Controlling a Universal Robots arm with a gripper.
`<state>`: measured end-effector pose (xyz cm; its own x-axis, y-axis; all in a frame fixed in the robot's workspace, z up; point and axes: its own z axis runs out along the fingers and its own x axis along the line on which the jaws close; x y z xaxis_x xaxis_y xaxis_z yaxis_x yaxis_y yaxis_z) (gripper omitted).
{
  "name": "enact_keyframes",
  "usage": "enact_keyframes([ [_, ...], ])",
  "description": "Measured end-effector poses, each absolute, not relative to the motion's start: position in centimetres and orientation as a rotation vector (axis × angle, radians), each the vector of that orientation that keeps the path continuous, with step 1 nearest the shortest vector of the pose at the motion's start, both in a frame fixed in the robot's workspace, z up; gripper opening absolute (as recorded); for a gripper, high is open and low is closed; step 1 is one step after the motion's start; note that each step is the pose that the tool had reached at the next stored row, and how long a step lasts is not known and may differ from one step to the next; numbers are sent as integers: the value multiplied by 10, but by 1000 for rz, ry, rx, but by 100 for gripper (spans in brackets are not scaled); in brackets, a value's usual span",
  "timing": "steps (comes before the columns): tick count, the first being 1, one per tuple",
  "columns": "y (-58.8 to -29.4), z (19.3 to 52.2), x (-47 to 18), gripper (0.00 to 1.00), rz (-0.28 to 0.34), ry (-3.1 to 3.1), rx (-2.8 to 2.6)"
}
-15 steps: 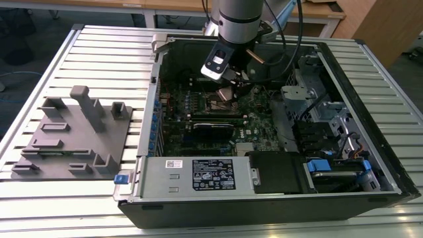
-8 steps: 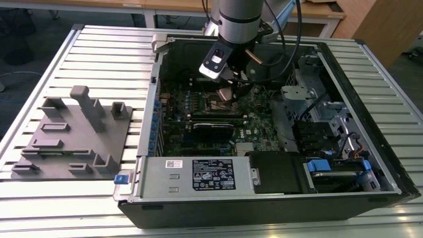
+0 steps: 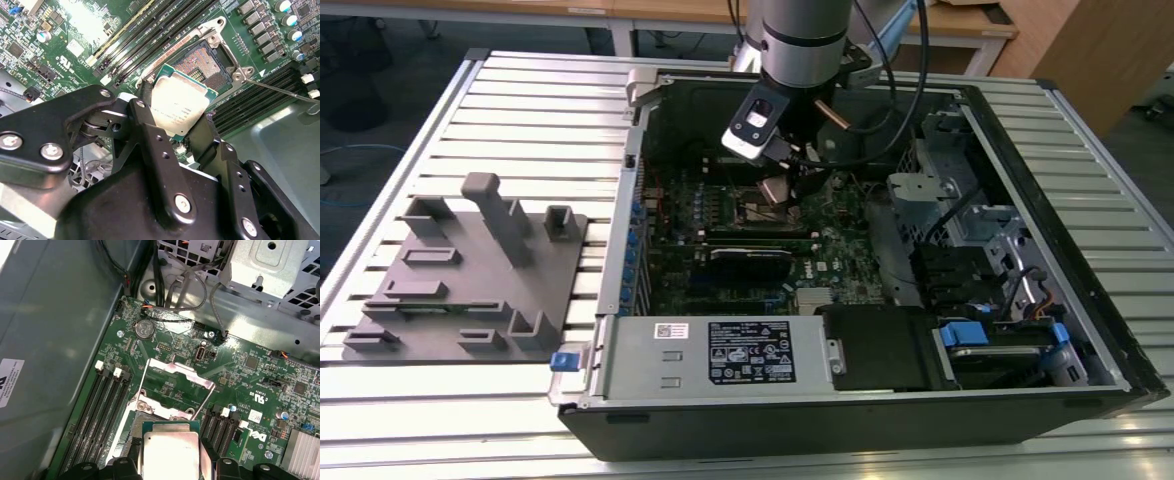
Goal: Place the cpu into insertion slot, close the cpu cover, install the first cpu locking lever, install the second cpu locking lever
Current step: 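Place the cpu into insertion slot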
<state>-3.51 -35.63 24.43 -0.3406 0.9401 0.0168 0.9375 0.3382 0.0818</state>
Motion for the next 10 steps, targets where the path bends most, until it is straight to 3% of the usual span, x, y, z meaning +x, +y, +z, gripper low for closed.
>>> enact_keyframes([
  [10, -356, 244, -35, 54, 119, 2523, 1810],
])
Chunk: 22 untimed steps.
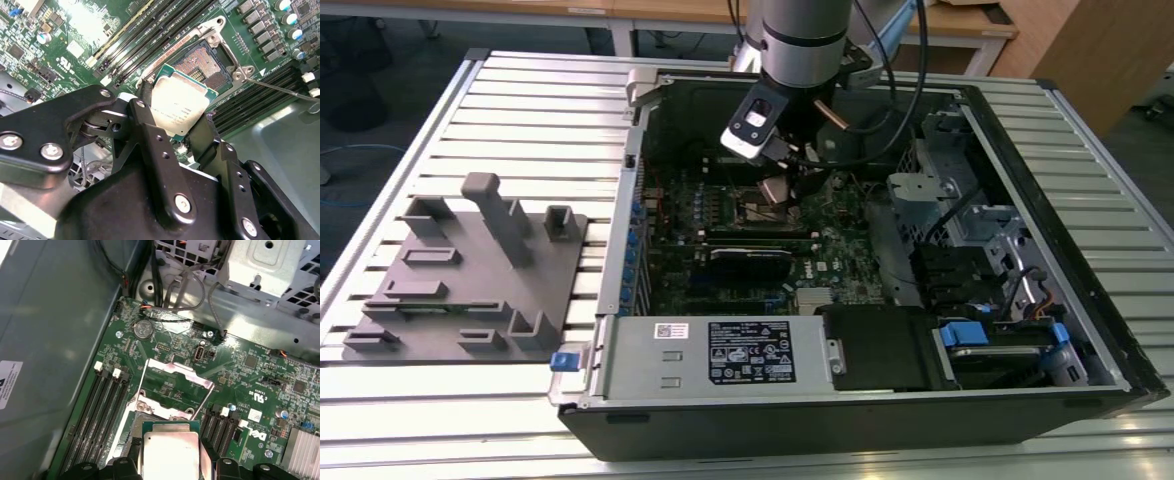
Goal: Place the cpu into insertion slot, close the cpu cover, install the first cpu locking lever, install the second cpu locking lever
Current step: 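Place the cpu into insertion slot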
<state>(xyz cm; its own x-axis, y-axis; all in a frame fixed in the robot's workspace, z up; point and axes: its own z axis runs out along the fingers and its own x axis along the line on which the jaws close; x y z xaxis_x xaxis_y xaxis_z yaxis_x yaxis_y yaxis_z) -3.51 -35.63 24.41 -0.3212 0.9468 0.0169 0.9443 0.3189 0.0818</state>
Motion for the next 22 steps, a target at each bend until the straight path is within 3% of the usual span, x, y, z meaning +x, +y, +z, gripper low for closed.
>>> enact_keyframes([
  [22, -355, 243, -38, 54, 110, 2247, 2130],
])
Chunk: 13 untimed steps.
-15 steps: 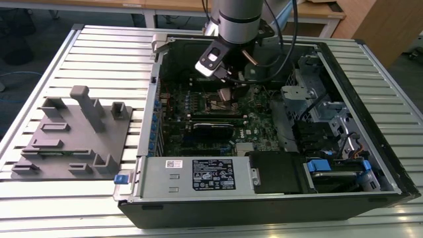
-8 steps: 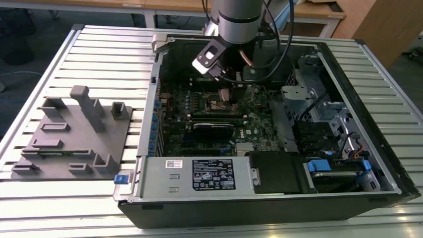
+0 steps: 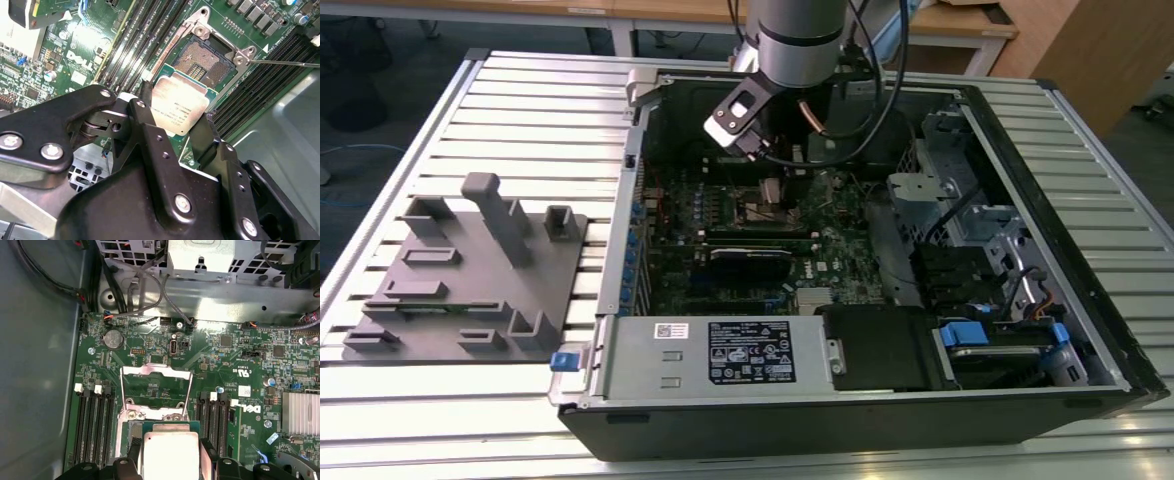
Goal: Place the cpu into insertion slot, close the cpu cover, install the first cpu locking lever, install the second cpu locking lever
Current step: 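Place the cpu into insertion slot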
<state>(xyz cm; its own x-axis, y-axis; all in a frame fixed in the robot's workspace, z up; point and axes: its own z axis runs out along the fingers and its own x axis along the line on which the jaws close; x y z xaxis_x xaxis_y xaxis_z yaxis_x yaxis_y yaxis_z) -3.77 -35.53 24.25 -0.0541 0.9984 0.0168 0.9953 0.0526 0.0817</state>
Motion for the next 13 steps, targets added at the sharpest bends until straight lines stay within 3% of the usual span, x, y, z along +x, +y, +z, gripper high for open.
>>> enact_keyframes([
  [13, -354, 239, -41, 54, 110, 2241, 2136],
])
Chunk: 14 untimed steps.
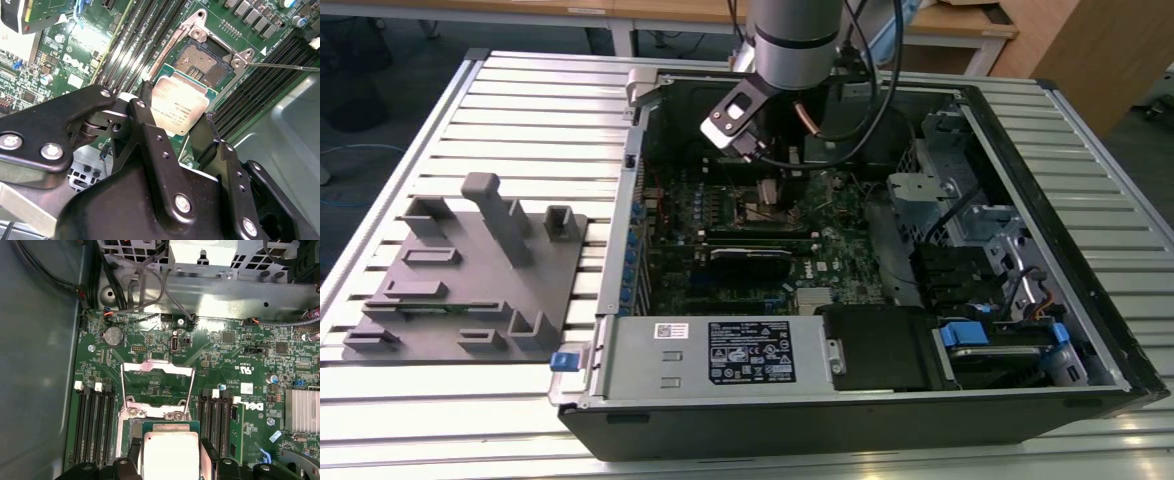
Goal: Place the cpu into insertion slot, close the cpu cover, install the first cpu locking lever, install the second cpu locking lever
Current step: 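Place the cpu into insertion slot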
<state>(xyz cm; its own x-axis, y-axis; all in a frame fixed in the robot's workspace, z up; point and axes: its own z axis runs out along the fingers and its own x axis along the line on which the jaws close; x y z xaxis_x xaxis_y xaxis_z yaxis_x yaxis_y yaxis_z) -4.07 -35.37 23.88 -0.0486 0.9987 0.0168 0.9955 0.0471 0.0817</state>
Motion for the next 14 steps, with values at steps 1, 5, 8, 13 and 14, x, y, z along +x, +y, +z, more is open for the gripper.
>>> enact_keyframes([
  [1, -353, 238, -41, 54, 110, 2238, 2138],
  [5, -352, 237, -42, 54, 110, 2226, 2150],
  [8, -352, 237, -42, 54, 109, 2224, 2152],
  [13, -352, 237, -42, 54, 109, 2224, 2153],
  [14, -352, 237, -42, 54, 109, 2224, 2153],
])
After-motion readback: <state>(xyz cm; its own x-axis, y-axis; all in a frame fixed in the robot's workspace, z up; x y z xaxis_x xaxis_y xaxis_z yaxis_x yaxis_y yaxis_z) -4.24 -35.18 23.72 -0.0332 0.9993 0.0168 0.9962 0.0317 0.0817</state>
